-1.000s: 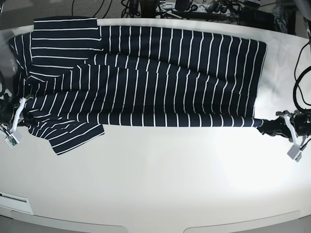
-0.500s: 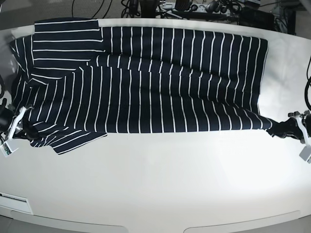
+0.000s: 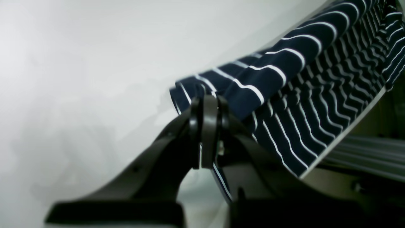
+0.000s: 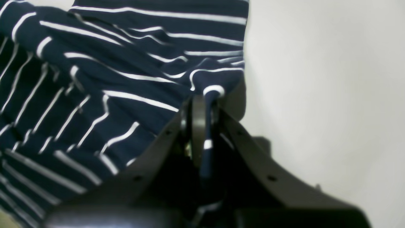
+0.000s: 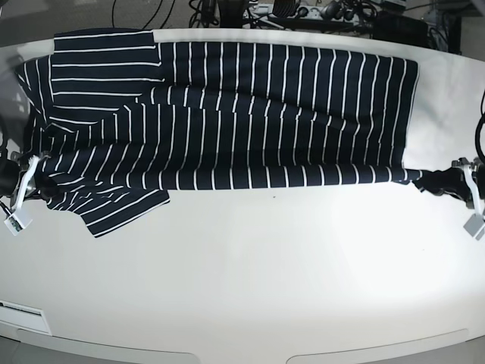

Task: Fold the T-shirt properly
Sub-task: 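Fold the hem edge over the shirt body with both grippers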

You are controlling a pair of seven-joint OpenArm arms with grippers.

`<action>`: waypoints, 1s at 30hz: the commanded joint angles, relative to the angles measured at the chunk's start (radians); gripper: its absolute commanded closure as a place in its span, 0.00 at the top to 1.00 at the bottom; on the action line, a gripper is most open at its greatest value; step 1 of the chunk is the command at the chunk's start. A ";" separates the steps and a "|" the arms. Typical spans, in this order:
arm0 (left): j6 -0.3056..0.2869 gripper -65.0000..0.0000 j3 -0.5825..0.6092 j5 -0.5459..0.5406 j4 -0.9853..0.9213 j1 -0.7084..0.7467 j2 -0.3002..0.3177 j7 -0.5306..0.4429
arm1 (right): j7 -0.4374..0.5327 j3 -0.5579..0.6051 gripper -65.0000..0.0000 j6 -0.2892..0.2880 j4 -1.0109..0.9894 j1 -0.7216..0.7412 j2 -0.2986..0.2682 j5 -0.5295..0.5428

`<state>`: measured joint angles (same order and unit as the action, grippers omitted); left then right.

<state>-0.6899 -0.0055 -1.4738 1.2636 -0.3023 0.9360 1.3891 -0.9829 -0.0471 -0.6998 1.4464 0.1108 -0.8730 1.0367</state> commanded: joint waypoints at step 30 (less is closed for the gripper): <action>0.002 0.13 -0.010 -0.010 0.318 0.363 0.099 0.007 | -0.056 -0.013 0.16 0.002 0.011 -0.130 -0.059 -0.043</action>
<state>-0.6754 -0.0040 -1.4670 1.5719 0.0731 1.0042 1.3891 -1.0504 -0.0475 -0.6975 1.4471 -0.0368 -0.8974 0.9894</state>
